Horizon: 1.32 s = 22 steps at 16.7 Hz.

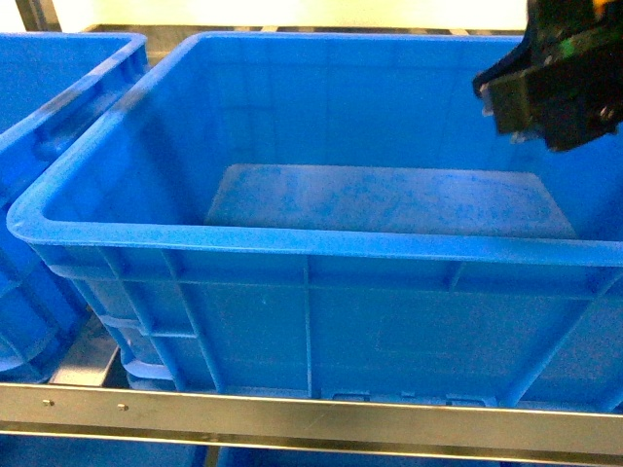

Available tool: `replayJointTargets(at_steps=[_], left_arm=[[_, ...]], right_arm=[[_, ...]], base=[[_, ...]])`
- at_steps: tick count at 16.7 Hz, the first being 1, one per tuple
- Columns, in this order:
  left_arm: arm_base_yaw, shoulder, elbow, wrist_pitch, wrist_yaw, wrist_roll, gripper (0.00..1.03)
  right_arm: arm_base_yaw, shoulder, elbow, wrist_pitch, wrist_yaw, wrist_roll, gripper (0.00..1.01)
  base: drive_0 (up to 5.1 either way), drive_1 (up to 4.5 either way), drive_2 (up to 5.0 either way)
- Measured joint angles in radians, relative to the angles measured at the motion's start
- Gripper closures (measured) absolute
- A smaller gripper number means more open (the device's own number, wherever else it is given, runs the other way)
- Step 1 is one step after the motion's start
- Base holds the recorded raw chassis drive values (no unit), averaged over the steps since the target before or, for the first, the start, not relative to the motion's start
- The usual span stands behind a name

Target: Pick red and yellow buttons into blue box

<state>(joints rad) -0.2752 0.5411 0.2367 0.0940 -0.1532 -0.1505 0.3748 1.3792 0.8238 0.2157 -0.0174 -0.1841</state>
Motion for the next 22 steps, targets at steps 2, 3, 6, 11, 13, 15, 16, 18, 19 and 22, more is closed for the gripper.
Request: replayJointTargets(at_steps=[2,3,6,11,13,15,16,18,19,22], left_arm=[[0.000,0.000,0.000,-0.001,0.000,0.000,0.69],[0.000,0.000,0.000,0.000,0.000,0.000,0.69],[0.000,0.000,0.000,-0.001,0.000,0.000,0.69],[0.000,0.000,0.000,0.000,0.000,0.000,0.69],[0.000,0.000,0.000,-0.001,0.000,0.000,0.69],[0.000,0.000,0.000,0.000,0.000,0.000,0.69],[0.000,0.000,0.000,-0.001,0.000,0.000,0.69],[0.000,0.000,0.000,-0.001,0.000,0.000,0.69],[0.000,0.000,0.000,-0.001,0.000,0.000,0.69],[0.000,0.000,0.000,-0.001,0.000,0.000,0.69]], right_arm=[[0.002,0.058,0.013,-0.044,-0.013,-0.018,0.66],[0.008,0.070,0.015,-0.047,-0.009,-0.027,0.66],[0.018,0.081,0.024,-0.050,-0.009,-0.045,0.53],[-0.016,0.070,0.009,0.023,0.011,-0.043,0.01],[-0.090,0.008,-0.029,0.088,0.024,-0.037,0.03],[-0.215,-0.131,-0.101,0.159,0.000,0.016,0.03],[-0.278,-0.193,-0.139,0.188,-0.012,0.052,0.03],[-0.391,-0.329,-0.238,0.209,-0.040,0.119,0.03],[-0.425,-0.387,-0.270,0.226,-0.042,0.149,0.03],[-0.536,-0.640,-0.401,0.243,-0.060,0.243,0.03]], base=[[0.0,0.00,0.0],[0.0,0.00,0.0],[0.0,0.00,0.0],[0.0,0.00,0.0],[0.0,0.00,0.0],[0.0,0.00,0.0],[0.0,0.00,0.0],[0.0,0.00,0.0],[0.0,0.00,0.0],[0.0,0.00,0.0]])
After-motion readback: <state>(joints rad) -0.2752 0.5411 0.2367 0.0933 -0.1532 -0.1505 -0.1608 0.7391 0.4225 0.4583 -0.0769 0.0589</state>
